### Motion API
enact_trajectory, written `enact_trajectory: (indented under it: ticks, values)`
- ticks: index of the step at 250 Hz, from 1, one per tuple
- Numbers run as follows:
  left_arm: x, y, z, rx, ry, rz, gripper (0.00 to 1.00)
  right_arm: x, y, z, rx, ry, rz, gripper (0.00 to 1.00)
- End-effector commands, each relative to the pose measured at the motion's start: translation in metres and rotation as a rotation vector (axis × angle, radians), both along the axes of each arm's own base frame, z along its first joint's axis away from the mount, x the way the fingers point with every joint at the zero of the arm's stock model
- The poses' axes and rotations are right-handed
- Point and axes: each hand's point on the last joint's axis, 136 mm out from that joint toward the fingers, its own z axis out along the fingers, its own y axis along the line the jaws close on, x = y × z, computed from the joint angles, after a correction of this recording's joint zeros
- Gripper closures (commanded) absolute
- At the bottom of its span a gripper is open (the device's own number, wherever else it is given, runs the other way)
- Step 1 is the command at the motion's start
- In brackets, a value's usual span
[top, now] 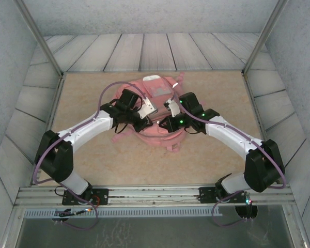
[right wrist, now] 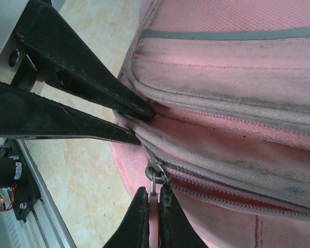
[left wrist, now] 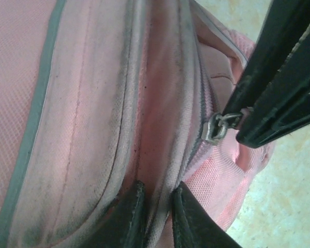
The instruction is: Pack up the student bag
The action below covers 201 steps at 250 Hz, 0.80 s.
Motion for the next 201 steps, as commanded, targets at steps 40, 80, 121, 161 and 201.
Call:
enact_trajectory:
  ticks: [40, 80, 121, 161, 201]
  values:
    - [0.014, 0.024, -0.002, 0.102, -0.051, 0.111, 1.00, 0.012, -0.027, -0.015, -0.125, 0.053, -0.124, 1.00]
    - [0.015, 0.044, 0.002, 0.143, -0.109, 0.181, 1.00, 0.030, -0.074, -0.048, -0.195, 0.159, -0.287, 1.00]
    - [0.014, 0.065, 0.002, 0.157, -0.133, 0.255, 1.00, 0.050, -0.110, -0.054, -0.205, 0.165, -0.406, 1.00]
    - [0.025, 0.094, -0.007, 0.180, -0.133, 0.395, 1.00, 0.067, -0.138, -0.067, -0.245, 0.166, -0.485, 1.00]
    - [0.044, 0.118, -0.031, 0.231, -0.082, 0.528, 1.00, 0.065, -0.123, -0.050, -0.176, 0.124, -0.424, 1.00]
